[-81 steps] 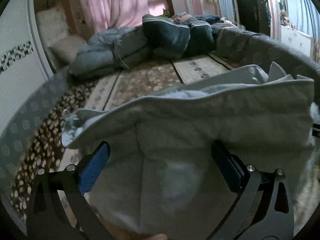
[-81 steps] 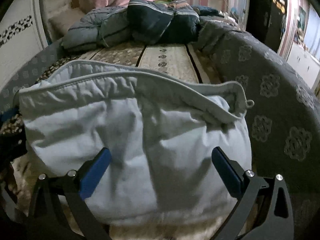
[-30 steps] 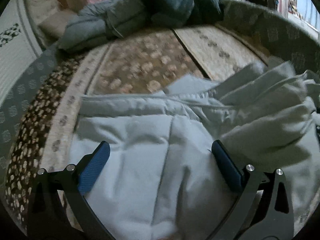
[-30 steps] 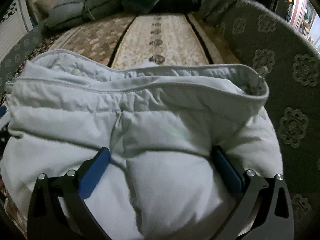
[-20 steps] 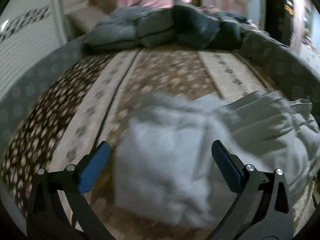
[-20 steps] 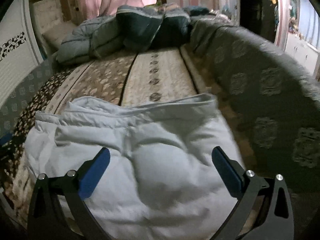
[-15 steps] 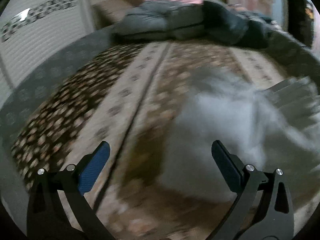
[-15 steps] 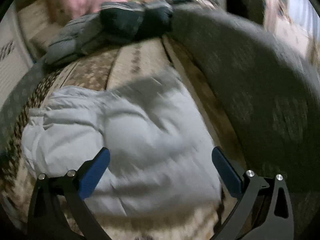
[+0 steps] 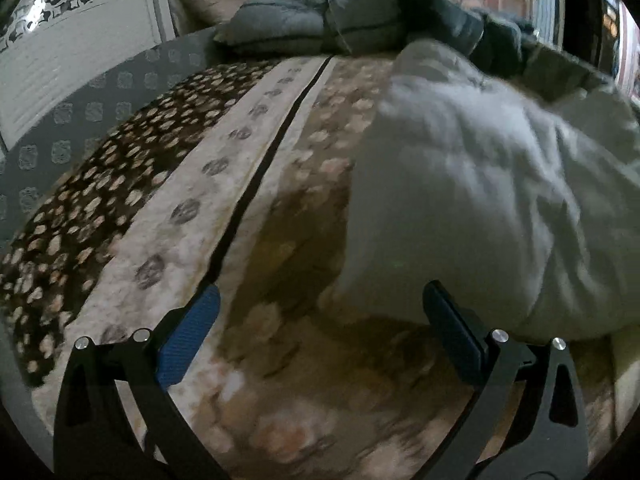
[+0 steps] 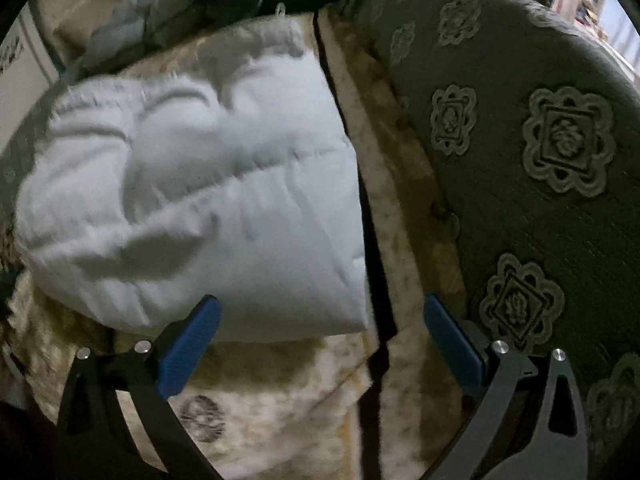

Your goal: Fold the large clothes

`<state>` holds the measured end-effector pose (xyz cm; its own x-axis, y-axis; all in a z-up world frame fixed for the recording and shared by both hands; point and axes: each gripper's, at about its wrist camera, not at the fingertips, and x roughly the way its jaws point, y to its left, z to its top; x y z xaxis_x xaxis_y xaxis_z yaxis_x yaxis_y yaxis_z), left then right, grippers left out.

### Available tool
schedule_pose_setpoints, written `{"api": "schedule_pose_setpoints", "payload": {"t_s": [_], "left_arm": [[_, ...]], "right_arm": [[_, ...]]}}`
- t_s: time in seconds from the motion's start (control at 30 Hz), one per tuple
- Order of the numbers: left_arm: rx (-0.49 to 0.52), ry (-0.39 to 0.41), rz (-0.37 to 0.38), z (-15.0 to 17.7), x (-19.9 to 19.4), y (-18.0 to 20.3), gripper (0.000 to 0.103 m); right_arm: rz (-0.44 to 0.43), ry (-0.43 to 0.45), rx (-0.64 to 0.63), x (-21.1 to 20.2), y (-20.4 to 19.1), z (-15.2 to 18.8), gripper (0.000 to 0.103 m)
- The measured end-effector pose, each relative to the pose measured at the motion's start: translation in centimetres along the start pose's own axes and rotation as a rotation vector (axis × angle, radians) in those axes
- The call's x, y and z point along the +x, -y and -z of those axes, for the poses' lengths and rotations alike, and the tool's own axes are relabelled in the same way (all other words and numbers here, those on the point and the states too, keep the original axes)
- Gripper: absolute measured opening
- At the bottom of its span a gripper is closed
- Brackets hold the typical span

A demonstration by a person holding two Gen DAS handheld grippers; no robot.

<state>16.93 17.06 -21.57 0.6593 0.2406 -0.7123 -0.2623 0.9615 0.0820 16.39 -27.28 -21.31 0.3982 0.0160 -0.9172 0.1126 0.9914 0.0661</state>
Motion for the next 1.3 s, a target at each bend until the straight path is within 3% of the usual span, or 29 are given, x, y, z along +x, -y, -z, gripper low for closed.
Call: {"api": "schedule_pose_setpoints", "payload": {"t_s": [0.07,0.1,0.17,0.23,0.3,0.33,0.4,0.47,0.5,0.57,0.63,0.77,1.0,1.3], "left_arm": [[0.028,0.096,0.006,-1.1,-1.7,1.4,0.100],[0.072,0.180,0.026,-1.8,-3.5,3.0,0.100],[0.163,0.277,0.073,-2.7,-5.7,5.9,0.100],[0.267,0.347,0.146,-3.2,-7.5,10.0,0.100],[0.336,0.355,0.215,-3.0,-8.1,13.6,0.100],[0.360,0.340,0.237,-2.9,-7.8,15.2,0.100],[0.395,0.239,0.186,-3.1,-4.9,18.8,0.100],[0.315,0.133,0.182,-4.1,-1.9,19.1,0.100],[0.222,0.080,0.195,-5.5,0.0,18.5,0.100],[0.159,0.050,0.173,-7.5,2.1,17.9,0.100],[0.196,0.004,0.133,-9.8,4.3,18.4,0.100],[0.200,-0.101,0.138,-13.2,7.9,18.2,0.100],[0.186,-0.081,0.058,-14.7,11.5,20.4,0.100],[0.149,-0.107,0.101,-15.6,15.0,20.9,0.100]], "right_arm": [[0.015,0.091,-0.031,-1.2,-0.7,-1.1,0.101],[-0.010,0.168,-0.043,-2.5,-1.5,-2.0,0.101],[-0.102,0.253,-0.048,-3.9,-2.9,-3.1,0.101],[-0.230,0.273,-0.061,-4.0,-5.8,-4.4,0.101],[-0.280,0.233,-0.128,-2.1,-9.8,-5.2,0.101],[-0.247,0.209,-0.172,-1.0,-11.7,-5.3,0.101],[-0.137,0.170,-0.239,1.6,-14.7,-5.6,0.102],[-0.054,0.173,-0.207,3.5,-15.9,-6.7,0.102],[-0.035,0.178,-0.152,4.3,-15.8,-7.7,0.102],[-0.017,0.184,-0.108,5.3,-15.8,-9.0,0.102],[-0.011,0.187,-0.118,6.6,-16.2,-10.1,0.102],[-0.056,0.137,-0.105,8.7,-15.1,-12.8,0.102],[-0.096,0.089,-0.025,12.6,-14.5,-16.8,0.102],[-0.091,0.077,0.004,15.9,-14.8,-17.8,0.102]]}}
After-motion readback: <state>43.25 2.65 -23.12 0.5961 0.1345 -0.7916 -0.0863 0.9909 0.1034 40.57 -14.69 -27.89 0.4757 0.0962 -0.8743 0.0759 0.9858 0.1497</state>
